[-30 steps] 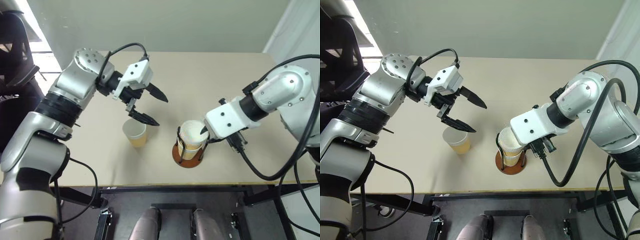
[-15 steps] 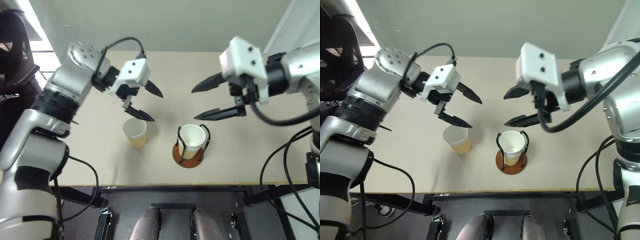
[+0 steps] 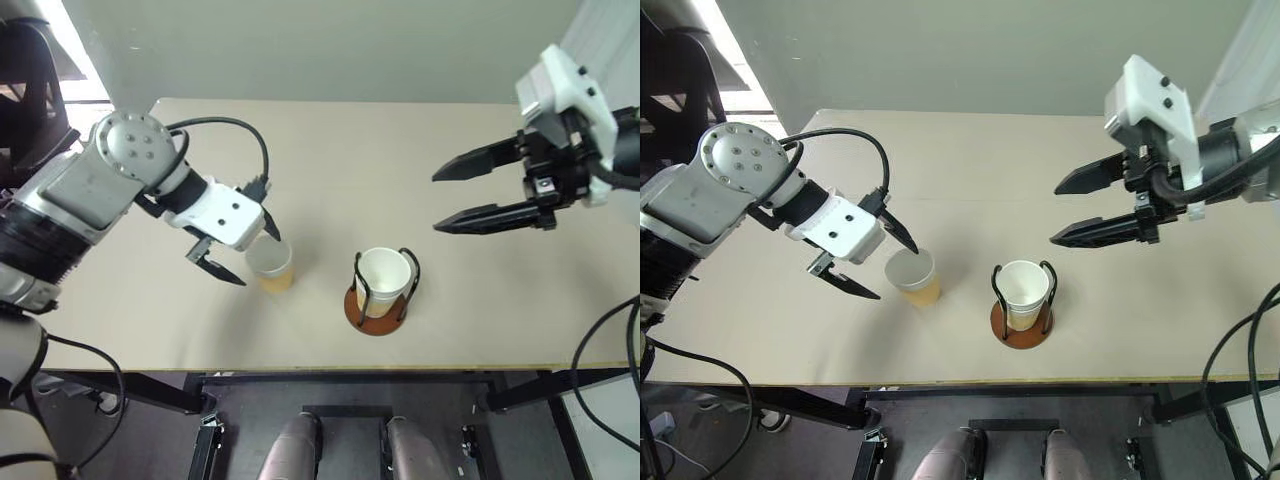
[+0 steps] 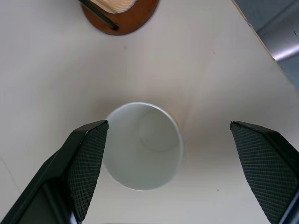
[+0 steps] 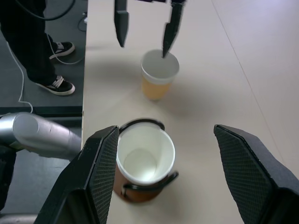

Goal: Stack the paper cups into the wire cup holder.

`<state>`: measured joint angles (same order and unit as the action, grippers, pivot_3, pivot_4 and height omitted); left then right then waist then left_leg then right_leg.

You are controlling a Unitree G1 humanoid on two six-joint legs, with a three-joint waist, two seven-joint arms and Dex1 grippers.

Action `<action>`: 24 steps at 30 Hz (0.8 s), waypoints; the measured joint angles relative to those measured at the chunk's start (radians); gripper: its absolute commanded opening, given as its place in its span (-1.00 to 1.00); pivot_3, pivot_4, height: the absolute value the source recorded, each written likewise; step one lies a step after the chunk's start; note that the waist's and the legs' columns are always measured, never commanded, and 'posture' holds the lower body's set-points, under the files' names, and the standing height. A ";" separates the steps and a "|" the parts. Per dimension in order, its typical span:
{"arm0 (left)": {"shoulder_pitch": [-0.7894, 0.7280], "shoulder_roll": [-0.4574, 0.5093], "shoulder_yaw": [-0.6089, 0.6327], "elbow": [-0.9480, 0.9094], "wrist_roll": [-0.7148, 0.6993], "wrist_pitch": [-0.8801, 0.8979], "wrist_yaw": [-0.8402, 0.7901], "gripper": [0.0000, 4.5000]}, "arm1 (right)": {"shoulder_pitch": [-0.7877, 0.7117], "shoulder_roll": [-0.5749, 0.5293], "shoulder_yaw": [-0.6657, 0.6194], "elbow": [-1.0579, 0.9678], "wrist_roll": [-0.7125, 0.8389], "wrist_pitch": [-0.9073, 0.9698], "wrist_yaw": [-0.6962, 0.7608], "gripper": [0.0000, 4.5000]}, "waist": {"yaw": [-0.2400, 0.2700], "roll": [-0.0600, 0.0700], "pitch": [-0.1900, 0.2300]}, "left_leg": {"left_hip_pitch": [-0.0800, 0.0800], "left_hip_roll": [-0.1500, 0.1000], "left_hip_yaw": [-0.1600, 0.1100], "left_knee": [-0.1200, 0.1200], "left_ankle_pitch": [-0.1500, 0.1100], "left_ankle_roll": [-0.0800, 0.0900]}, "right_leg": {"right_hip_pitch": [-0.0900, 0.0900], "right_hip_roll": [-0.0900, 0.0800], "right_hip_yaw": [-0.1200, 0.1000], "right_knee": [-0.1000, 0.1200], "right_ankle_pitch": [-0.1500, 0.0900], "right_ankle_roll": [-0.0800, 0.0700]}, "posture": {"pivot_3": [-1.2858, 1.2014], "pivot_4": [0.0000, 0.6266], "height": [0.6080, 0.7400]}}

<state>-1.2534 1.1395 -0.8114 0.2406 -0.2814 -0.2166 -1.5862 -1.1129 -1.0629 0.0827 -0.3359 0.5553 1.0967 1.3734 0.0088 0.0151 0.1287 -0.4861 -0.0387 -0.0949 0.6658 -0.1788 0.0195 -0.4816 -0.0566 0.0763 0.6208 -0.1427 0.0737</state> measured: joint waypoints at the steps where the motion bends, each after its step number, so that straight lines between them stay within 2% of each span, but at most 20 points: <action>1: 0.000 -0.017 0.000 0.008 0.021 -0.009 0.000 1.00 | 0.004 -0.007 0.000 0.005 0.007 -0.005 0.000 0.45 | 0.000 0.000 0.000 | 0.000 0.000 0.000 0.000 0.001 0.000 | 0.000 0.000 0.000 0.000 0.001 -0.001 | 0.03 -0.52 1.00; 14: 0.005 -0.083 0.054 0.096 0.186 -0.061 0.000 1.00 | 0.035 -0.078 -0.033 0.038 0.042 -0.034 -0.023 0.45 | -0.004 0.000 0.000 | 0.001 0.000 0.000 -0.001 0.003 -0.002 | -0.003 0.001 0.001 0.006 0.001 -0.002 | 0.03 -0.52 1.00; 24: 0.094 -0.054 0.087 0.068 0.224 -0.025 0.000 1.00 | 0.039 -0.091 -0.032 0.057 0.050 -0.058 -0.028 0.45 | -0.005 0.000 0.000 | 0.001 0.001 0.000 -0.002 0.003 -0.002 | -0.004 0.001 0.001 0.006 0.001 -0.002 | 0.03 -0.52 1.00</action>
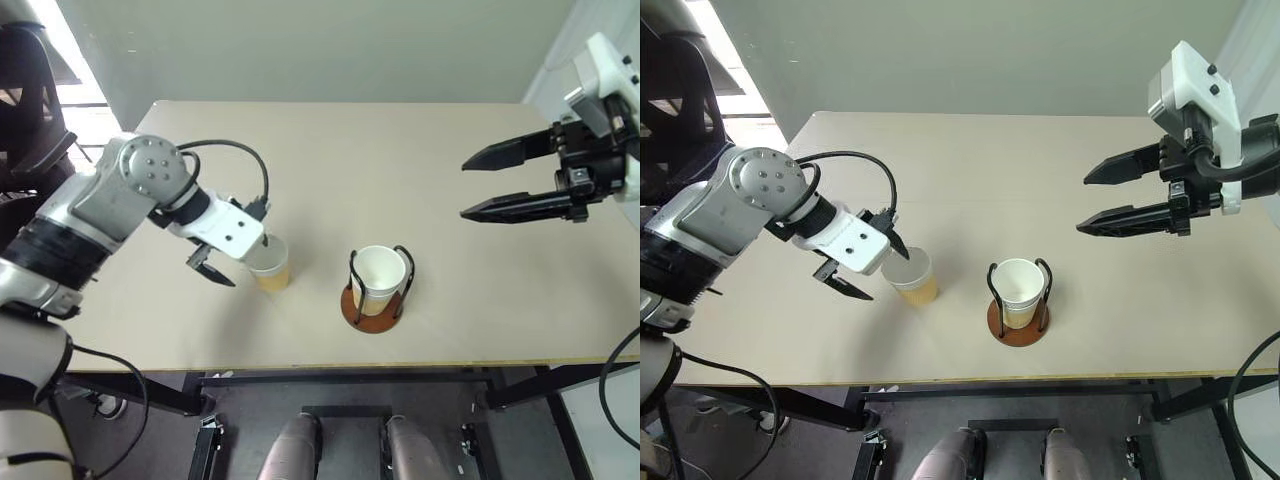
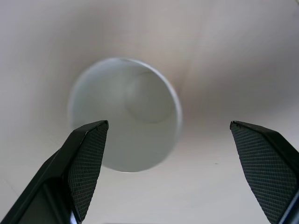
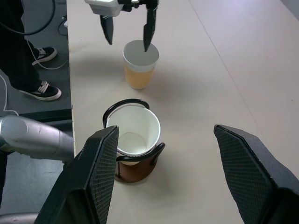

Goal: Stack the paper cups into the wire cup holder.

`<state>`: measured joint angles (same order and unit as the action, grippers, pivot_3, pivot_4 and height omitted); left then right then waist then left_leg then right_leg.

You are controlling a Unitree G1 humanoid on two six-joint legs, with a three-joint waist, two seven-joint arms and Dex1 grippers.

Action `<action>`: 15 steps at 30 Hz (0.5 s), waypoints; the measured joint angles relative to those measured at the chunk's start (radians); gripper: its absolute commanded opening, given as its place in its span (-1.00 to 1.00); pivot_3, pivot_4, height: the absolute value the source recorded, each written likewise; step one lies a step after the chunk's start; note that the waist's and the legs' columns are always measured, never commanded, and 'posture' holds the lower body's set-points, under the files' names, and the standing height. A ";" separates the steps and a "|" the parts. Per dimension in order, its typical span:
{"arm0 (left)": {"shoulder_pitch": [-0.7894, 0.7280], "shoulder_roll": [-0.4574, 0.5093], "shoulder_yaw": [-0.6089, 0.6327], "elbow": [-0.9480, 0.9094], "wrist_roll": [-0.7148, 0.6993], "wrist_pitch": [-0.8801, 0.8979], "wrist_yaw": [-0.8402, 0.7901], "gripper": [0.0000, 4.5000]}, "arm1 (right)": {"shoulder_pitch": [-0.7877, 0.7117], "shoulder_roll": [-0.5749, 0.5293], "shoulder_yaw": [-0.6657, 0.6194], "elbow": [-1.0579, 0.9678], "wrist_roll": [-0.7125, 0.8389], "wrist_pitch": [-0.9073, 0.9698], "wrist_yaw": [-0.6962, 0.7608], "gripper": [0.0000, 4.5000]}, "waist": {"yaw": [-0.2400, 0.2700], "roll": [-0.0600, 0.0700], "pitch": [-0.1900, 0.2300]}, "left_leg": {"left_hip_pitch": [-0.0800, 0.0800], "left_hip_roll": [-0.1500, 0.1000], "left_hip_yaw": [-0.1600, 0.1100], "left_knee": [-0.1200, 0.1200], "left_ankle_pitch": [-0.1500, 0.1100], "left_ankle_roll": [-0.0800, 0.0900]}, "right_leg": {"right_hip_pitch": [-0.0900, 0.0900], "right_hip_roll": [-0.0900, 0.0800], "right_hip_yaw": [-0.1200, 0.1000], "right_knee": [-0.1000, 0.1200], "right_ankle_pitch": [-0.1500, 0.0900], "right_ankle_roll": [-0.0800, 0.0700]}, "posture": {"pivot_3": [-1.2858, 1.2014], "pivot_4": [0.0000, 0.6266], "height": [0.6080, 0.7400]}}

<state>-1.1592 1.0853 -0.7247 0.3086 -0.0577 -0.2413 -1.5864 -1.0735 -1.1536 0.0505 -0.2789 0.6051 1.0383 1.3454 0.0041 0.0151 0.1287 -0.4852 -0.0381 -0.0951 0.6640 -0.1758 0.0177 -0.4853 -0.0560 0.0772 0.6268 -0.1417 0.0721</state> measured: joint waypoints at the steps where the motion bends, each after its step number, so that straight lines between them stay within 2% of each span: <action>1: 0.001 0.002 0.000 -0.001 0.001 0.001 0.000 1.00 | 0.000 0.000 0.000 0.001 0.000 -0.004 0.000 0.45 | 0.001 0.000 0.000 | 0.000 0.000 0.000 0.000 0.000 0.000 | 0.000 0.000 0.000 0.000 0.000 0.000 | 0.03 -0.52 1.00; 5: 0.009 -0.007 0.008 0.006 0.020 -0.003 0.000 1.00 | 0.006 0.000 0.000 0.000 0.000 -0.013 -0.002 0.45 | 0.001 0.000 0.000 | 0.000 0.000 0.000 0.000 0.000 0.000 | 0.000 0.000 0.000 0.000 0.000 0.000 | 0.03 -0.52 1.00; 9: 0.026 -0.059 0.041 0.036 0.070 -0.021 0.000 1.00 | 0.037 0.003 0.000 0.000 -0.001 -0.042 -0.011 0.45 | 0.001 0.000 0.000 | 0.000 0.000 0.000 0.001 0.000 0.000 | 0.000 0.000 0.000 0.000 0.001 -0.001 | 0.03 -0.52 1.00; 12: 0.040 -0.100 0.055 0.074 0.112 -0.042 0.000 0.74 | 0.077 0.008 -0.007 0.001 0.000 -0.095 -0.010 0.46 | 0.001 0.000 0.000 | 0.000 0.000 0.000 0.001 0.000 0.000 | 0.000 0.000 0.000 0.001 0.001 -0.001 | 0.03 -0.52 1.00; 15: 0.062 -0.129 0.059 0.104 0.134 -0.053 0.000 0.29 | 0.152 0.029 -0.048 0.005 0.009 -0.167 0.004 0.46 | 0.001 0.000 0.000 | 0.000 0.000 0.000 0.001 0.000 0.000 | 0.000 0.000 0.000 0.000 0.001 0.000 | 0.03 -0.52 1.00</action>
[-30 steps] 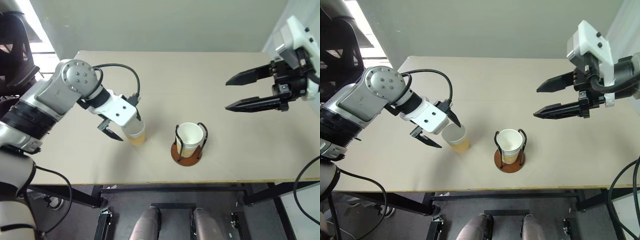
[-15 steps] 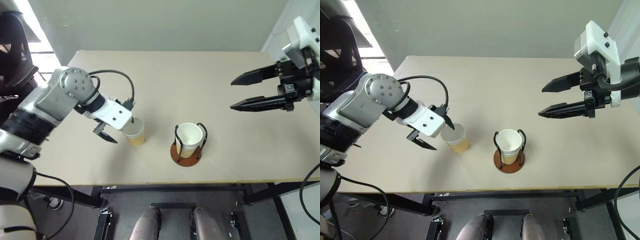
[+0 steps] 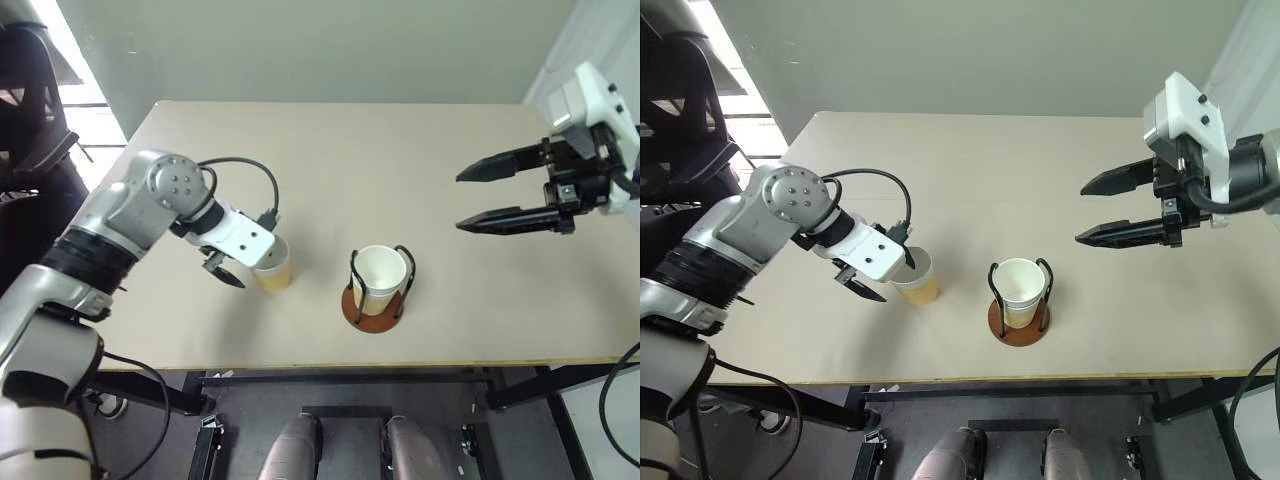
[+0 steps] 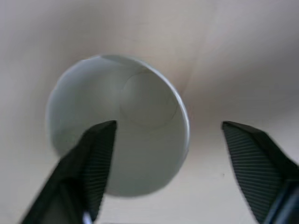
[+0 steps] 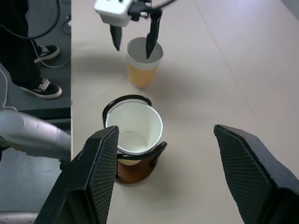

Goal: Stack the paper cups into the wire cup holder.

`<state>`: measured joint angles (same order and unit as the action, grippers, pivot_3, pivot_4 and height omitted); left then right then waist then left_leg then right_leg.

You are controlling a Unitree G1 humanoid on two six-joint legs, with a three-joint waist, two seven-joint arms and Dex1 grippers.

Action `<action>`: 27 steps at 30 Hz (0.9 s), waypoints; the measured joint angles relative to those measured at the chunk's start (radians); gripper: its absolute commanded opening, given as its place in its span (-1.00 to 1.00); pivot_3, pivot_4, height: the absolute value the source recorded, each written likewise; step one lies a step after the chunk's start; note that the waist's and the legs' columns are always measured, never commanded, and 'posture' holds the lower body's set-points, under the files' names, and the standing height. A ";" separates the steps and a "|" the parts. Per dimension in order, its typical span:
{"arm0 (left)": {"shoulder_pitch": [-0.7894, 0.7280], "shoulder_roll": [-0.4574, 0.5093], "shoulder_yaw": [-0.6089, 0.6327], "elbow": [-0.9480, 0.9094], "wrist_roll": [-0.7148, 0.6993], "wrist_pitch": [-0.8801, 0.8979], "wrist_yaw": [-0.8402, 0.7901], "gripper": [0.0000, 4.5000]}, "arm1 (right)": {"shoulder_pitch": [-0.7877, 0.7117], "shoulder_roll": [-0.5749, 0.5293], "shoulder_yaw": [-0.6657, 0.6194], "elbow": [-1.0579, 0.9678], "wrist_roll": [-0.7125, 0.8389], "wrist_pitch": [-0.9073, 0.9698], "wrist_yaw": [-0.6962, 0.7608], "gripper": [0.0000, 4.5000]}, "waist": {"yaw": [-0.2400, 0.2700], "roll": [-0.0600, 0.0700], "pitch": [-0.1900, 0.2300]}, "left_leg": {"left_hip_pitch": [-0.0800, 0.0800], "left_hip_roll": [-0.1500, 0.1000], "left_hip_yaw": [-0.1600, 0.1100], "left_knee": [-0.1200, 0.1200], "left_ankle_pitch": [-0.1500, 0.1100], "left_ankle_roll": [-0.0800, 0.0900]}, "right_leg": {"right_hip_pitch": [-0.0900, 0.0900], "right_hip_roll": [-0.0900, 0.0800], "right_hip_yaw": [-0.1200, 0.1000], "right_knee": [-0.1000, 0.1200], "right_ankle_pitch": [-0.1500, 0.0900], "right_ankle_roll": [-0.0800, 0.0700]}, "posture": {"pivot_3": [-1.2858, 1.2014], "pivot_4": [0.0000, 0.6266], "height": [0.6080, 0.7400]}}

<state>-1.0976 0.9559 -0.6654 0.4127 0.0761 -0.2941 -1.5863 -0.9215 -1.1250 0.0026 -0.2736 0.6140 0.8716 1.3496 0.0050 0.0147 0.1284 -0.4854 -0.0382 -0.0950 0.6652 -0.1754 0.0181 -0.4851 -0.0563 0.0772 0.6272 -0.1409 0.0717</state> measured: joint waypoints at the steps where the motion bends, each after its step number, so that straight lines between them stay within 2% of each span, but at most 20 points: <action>1: 0.004 -0.008 0.001 0.011 0.003 -0.005 0.000 0.12 | 0.028 0.004 -0.018 0.000 0.006 -0.029 0.009 0.46 | 0.000 0.000 0.000 | 0.000 0.000 0.000 0.000 0.000 0.000 | 0.000 0.000 0.000 0.000 0.000 0.000 | 0.03 -0.52 1.00; 5: 0.004 -0.019 0.003 0.047 0.010 -0.019 0.000 -0.55 | 0.133 0.014 -0.094 -0.002 0.034 -0.138 0.058 0.46 | 0.001 0.000 0.000 | -0.001 0.000 0.000 0.001 0.000 0.000 | 0.000 0.000 0.000 0.000 0.000 0.001 | 0.03 -0.52 1.00; 8: 0.003 -0.023 0.003 0.065 0.006 -0.029 0.000 -1.00 | 0.155 0.019 -0.122 -0.004 0.061 -0.176 0.076 0.46 | 0.000 0.000 0.000 | -0.001 0.000 0.000 0.001 0.001 0.001 | 0.000 0.000 0.000 0.000 0.001 0.002 | 0.03 -0.52 1.00; 15: -0.053 0.013 -0.054 0.065 -0.084 -0.011 0.000 -1.00 | 0.160 0.021 -0.150 -0.006 0.103 -0.204 0.091 0.46 | 0.000 0.000 0.000 | 0.000 0.000 0.000 0.001 0.003 0.001 | 0.001 0.000 0.000 0.000 0.003 0.001 | 0.03 -0.52 1.00; 20: -0.187 0.067 -0.183 0.043 -0.234 0.030 -0.001 -1.00 | 0.166 0.007 -0.153 0.000 0.114 -0.209 0.116 0.46 | 0.003 -0.001 0.000 | -0.001 0.000 0.000 0.001 0.003 0.000 | 0.001 0.000 0.000 -0.001 0.003 0.001 | 0.03 -0.52 1.00; 27: -0.424 0.006 -0.274 0.106 -0.405 0.071 -0.001 -1.00 | 0.214 -0.001 -0.163 0.009 0.104 -0.290 0.157 0.46 | 0.006 -0.001 0.000 | -0.003 -0.001 0.000 0.000 0.002 0.000 | 0.001 -0.002 0.000 -0.003 0.003 0.002 | 0.03 -0.52 1.00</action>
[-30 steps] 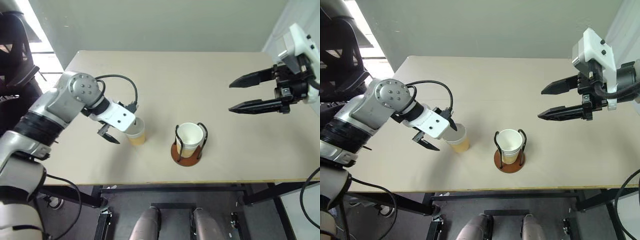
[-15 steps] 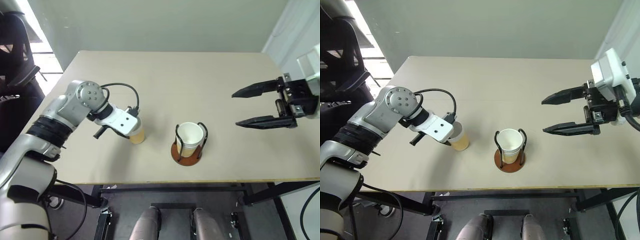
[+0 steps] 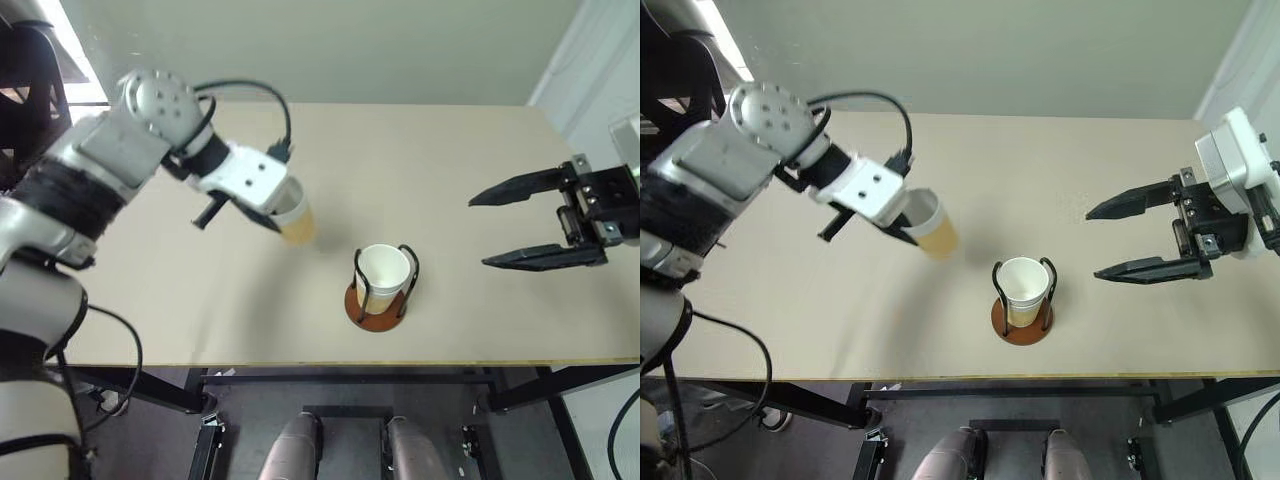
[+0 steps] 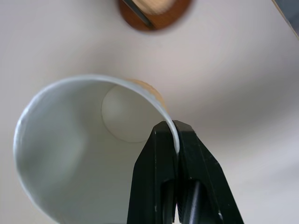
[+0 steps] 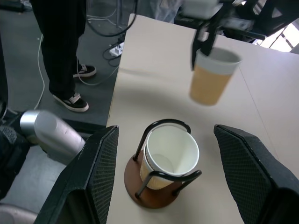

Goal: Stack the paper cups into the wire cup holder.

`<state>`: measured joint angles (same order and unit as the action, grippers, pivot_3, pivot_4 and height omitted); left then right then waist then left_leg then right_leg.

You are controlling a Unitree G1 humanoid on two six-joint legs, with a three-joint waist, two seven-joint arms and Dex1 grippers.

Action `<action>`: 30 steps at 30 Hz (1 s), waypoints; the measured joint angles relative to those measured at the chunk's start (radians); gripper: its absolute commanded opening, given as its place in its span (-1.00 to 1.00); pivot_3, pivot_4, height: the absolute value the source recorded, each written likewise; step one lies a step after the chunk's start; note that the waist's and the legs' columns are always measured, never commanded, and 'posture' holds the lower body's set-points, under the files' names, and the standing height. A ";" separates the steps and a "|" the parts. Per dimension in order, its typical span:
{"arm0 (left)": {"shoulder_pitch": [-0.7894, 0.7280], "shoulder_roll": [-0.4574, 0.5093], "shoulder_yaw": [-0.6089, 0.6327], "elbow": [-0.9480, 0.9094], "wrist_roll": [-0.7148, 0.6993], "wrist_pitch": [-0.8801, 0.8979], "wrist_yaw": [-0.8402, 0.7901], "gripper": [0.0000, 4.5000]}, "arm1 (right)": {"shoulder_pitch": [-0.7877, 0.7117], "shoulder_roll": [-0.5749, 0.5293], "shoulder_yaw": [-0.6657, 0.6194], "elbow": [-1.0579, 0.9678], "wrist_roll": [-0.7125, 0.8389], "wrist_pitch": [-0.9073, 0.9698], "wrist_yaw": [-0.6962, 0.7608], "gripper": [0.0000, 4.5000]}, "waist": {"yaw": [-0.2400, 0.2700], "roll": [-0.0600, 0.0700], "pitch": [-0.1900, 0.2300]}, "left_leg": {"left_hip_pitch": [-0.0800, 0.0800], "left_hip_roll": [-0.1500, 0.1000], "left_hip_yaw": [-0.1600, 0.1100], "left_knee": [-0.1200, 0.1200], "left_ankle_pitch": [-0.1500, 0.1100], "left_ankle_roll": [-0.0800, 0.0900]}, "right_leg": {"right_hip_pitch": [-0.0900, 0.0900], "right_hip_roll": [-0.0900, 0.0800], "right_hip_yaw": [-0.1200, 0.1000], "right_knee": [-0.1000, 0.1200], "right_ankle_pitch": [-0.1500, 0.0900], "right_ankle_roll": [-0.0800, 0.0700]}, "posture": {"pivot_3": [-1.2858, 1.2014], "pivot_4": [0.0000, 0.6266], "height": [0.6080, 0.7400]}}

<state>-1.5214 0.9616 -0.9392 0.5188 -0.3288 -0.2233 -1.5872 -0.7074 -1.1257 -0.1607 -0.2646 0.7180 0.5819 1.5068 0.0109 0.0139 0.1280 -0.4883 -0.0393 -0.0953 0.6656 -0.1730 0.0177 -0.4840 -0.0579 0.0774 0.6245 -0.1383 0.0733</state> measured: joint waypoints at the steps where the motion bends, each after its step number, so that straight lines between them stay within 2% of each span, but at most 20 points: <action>1: -0.032 -0.028 -0.010 0.032 -0.010 0.001 0.000 -1.00 | 0.013 -0.003 -0.002 0.004 -0.009 -0.021 0.006 0.46 | 0.000 0.000 0.000 | 0.000 0.000 0.000 0.000 0.000 0.000 | 0.000 0.000 0.000 0.000 0.000 0.000 | 0.03 -0.52 1.00; 10: -0.210 -0.240 -0.023 0.301 -0.043 -0.042 0.000 -1.00 | 0.036 -0.033 -0.005 0.075 -0.042 -0.105 0.058 0.46 | 0.001 -0.001 0.000 | -0.002 0.000 0.001 0.000 -0.002 0.002 | 0.001 0.000 0.000 -0.002 -0.003 0.008 | 0.03 -0.52 1.00; 14: -0.236 -0.273 -0.024 0.341 -0.046 -0.068 0.000 -1.00 | 0.028 -0.088 0.014 0.136 -0.056 -0.087 0.090 0.46 | 0.003 0.000 0.001 | -0.002 0.000 0.002 0.000 -0.004 0.003 | 0.002 -0.001 0.002 -0.005 -0.004 0.012 | 0.03 -0.52 1.00; 21: -0.246 -0.335 -0.049 0.344 -0.091 -0.076 0.000 -1.00 | -0.063 -0.183 0.071 0.208 -0.045 -0.085 0.103 0.46 | 0.007 0.000 0.001 | -0.003 0.000 0.003 0.002 -0.008 0.006 | 0.005 0.000 0.001 -0.011 -0.004 0.016 | 0.03 -0.52 1.00; 30: -0.273 -0.376 -0.116 0.242 -0.188 -0.058 0.000 -1.00 | -0.136 -0.235 0.107 0.242 0.018 -0.029 0.104 0.46 | 0.014 0.000 0.001 | -0.002 0.000 0.006 0.009 -0.013 0.013 | 0.011 -0.001 0.000 -0.014 -0.004 0.019 | 0.03 -0.52 1.00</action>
<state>-1.7947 0.5852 -1.0547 0.7609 -0.5172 -0.2815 -1.5873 -0.8430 -1.3610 -0.0540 -0.0227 0.7355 0.5529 1.6110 0.0251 0.0137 0.1291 -0.4903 -0.0398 -0.0894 0.6745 -0.1865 0.0304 -0.4730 -0.0586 0.0776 0.6100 -0.1428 0.0923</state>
